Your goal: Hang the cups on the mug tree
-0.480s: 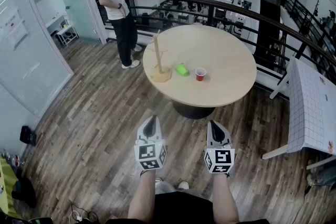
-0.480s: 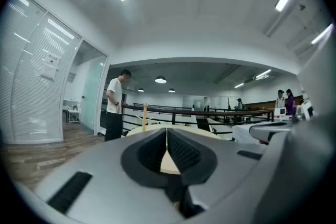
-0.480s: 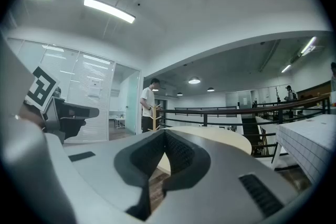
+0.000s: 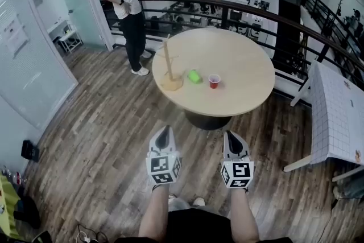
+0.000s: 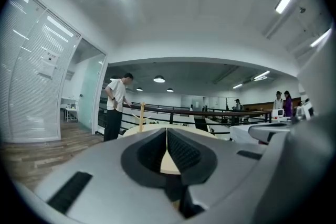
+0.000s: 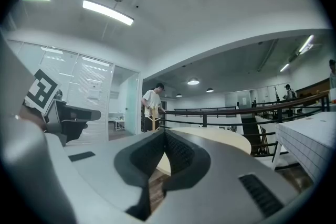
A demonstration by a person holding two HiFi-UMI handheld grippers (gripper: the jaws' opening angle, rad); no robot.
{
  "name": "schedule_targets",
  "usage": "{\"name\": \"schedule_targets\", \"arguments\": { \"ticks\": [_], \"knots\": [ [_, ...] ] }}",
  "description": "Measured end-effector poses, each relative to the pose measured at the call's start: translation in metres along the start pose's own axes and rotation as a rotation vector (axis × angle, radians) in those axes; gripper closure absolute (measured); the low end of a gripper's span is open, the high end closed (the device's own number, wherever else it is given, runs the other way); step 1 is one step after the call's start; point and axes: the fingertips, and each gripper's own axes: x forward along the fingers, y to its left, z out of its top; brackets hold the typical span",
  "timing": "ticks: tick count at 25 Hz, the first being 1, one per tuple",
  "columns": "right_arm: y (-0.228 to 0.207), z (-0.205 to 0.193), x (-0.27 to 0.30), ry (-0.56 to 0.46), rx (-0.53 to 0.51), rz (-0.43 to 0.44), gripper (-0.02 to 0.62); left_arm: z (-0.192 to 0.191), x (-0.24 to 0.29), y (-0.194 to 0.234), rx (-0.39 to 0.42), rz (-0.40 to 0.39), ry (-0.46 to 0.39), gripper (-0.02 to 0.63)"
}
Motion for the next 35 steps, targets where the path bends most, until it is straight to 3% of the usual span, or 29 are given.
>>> {"name": "schedule_targets", "arguments": {
  "ticks": [9,14,18,23,28,35],
  "knots": [
    [-0.01,0.015,0.013,-0.019,-0.004,-0.009,0.586,0.014,0.009,0.005,0.031,0.006,-0.012,0.592],
    [-0.011,0.028,0.02,-0.052,-0.002,-0.009,0.586,0.027,0.011,0.016,0.008,0.019,-0.034,0.592],
    [-0.015,0.019,0.034,-0.042,0.029,-0.007,0.586,0.033,0.017,0.034,-0.099,0.029,-0.034,0.594],
    [-0.003,0.002,0.061,-0.018,0.047,0.033,0.586,0.029,0.026,0.063,-0.136,0.065,-0.029,0.592],
    [-0.017,-0.025,0.11,0.041,0.034,0.035,0.586,-0.001,0.089,0.076,-0.172,0.064,0.033,0.594],
    [-0.099,-0.027,0.183,0.036,0.121,-0.138,0.586,-0.018,0.205,0.058,-0.142,-0.071,0.104,0.592]
  ]
}}
